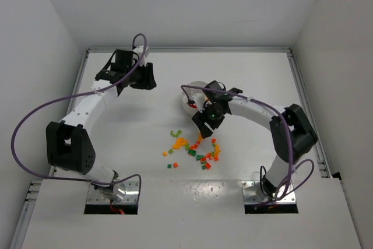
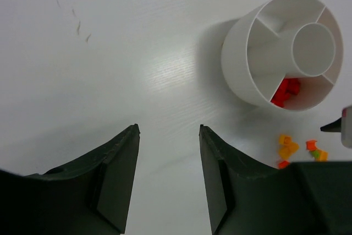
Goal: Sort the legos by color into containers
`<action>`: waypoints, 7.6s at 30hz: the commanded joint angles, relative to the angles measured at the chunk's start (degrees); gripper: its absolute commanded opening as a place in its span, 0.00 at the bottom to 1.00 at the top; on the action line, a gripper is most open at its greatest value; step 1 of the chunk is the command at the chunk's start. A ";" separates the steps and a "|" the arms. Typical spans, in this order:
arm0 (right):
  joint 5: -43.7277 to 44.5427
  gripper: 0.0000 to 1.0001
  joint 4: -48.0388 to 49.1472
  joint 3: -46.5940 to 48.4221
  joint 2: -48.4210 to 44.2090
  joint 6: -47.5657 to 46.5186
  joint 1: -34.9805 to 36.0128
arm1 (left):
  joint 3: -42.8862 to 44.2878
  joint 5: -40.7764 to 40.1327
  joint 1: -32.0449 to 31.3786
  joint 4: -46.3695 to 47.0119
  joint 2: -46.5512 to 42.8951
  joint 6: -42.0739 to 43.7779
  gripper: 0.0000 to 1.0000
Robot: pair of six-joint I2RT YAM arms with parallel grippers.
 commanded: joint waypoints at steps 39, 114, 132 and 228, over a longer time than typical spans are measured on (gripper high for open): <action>16.98 0.28 9.87 -0.24 10.49 6.94 6.32 | -4.78 -1.41 1.20 0.35 -4.27 1.60 0.53; 16.28 0.42 10.76 17.33 5.82 3.41 -5.10 | -11.90 4.30 -3.19 19.51 -1.99 9.42 0.82; 19.35 1.00 13.06 11.36 -9.65 1.14 -9.40 | -6.21 7.11 -5.73 12.24 -2.08 15.12 1.00; 14.00 0.47 -6.73 20.85 -10.61 5.44 -26.28 | -2.75 -7.39 -40.20 -2.64 26.75 20.67 0.49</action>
